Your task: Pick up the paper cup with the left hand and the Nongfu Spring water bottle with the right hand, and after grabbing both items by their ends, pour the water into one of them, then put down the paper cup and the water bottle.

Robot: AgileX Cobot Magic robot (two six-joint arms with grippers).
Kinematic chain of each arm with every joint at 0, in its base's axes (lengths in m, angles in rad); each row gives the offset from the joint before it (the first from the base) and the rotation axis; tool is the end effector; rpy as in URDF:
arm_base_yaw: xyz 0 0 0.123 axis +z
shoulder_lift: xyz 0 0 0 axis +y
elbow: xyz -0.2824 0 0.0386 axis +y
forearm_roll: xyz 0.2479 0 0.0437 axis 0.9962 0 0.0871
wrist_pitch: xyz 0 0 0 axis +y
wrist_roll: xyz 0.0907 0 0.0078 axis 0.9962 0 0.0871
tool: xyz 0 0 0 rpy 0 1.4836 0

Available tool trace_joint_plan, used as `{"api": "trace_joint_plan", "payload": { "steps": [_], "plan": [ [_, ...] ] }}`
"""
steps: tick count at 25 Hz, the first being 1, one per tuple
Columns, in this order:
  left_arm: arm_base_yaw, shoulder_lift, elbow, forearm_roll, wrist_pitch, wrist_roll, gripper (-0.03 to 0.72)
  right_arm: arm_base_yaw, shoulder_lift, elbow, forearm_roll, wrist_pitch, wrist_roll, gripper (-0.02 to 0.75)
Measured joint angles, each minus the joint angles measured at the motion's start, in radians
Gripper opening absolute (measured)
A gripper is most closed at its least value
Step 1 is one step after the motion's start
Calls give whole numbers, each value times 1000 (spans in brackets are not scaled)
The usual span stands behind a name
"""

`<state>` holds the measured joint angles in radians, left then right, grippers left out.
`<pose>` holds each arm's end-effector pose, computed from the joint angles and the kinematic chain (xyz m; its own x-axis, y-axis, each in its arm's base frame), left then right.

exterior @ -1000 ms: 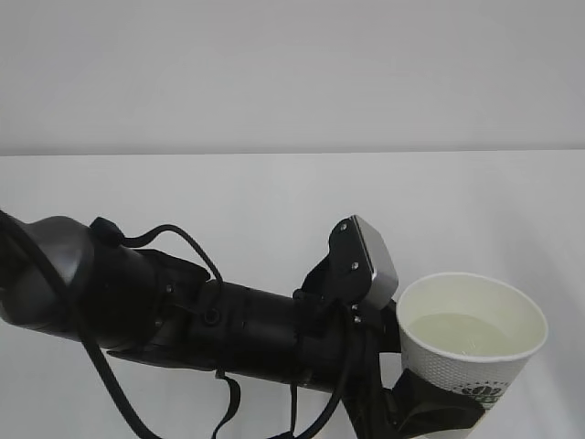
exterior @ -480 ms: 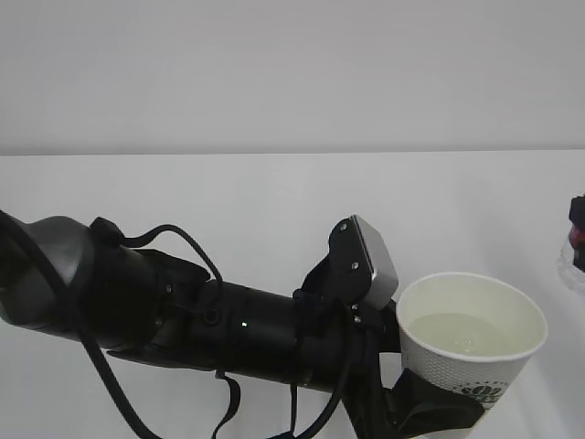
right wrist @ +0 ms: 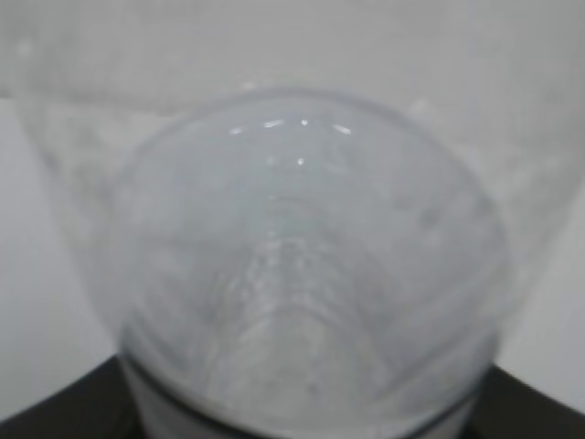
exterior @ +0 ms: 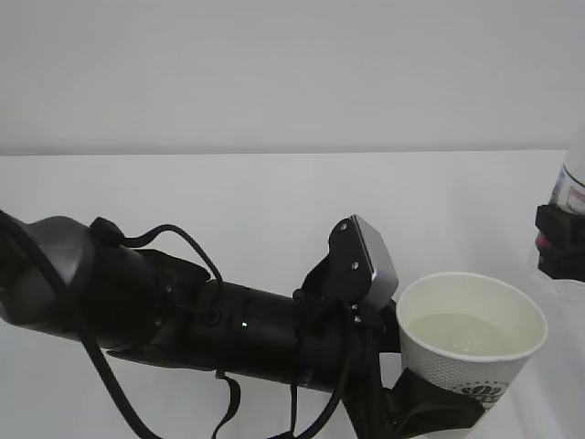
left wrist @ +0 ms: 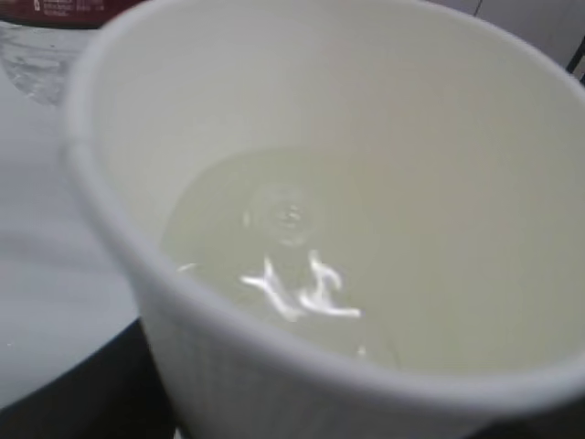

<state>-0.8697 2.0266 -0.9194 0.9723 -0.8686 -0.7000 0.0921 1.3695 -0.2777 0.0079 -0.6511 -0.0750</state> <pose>0.1968 -0.3221 0.1277 -0.2139 0.3234 -0.9218 0.9765 0.0442 -0.2110 0.2189 0.0198 0.1759 -0.3379 -0.1002 -0.9358 -0.1110 0.9916 -0.0661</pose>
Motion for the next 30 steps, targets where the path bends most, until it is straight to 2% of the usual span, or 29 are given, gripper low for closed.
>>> {"api": "trace_joint_plan", "payload": {
  "steps": [6,23,30],
  "plan": [
    [0,0,0,0,0,0,521,0,81,-5,-31,-58,7,404],
    [0,0,0,0,0,0,520,0,317,-10,-34,-374,10,404],
    [0,0,0,0,0,0,519,0,398,-43,-34,-405,27,404]
  ]
}}
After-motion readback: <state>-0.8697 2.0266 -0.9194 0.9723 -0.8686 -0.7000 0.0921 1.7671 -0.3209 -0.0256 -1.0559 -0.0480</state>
